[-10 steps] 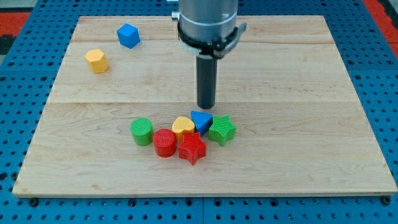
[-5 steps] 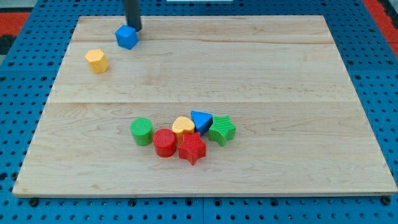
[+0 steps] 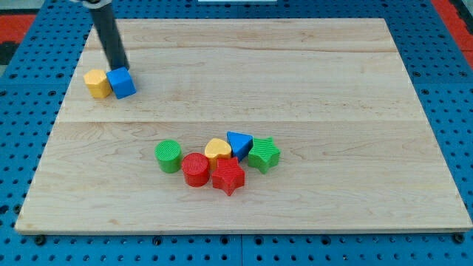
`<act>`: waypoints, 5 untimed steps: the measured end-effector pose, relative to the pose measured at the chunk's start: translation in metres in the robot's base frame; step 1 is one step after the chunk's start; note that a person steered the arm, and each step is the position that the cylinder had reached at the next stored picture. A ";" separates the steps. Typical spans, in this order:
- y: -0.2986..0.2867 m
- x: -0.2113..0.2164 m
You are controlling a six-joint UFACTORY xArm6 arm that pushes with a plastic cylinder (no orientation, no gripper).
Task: Push the blue cube to the center
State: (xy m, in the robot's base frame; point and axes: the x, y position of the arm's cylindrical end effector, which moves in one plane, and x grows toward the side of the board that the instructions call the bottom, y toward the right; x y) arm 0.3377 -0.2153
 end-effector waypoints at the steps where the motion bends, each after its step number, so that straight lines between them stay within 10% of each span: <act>1: -0.007 0.037; 5: 0.099 0.079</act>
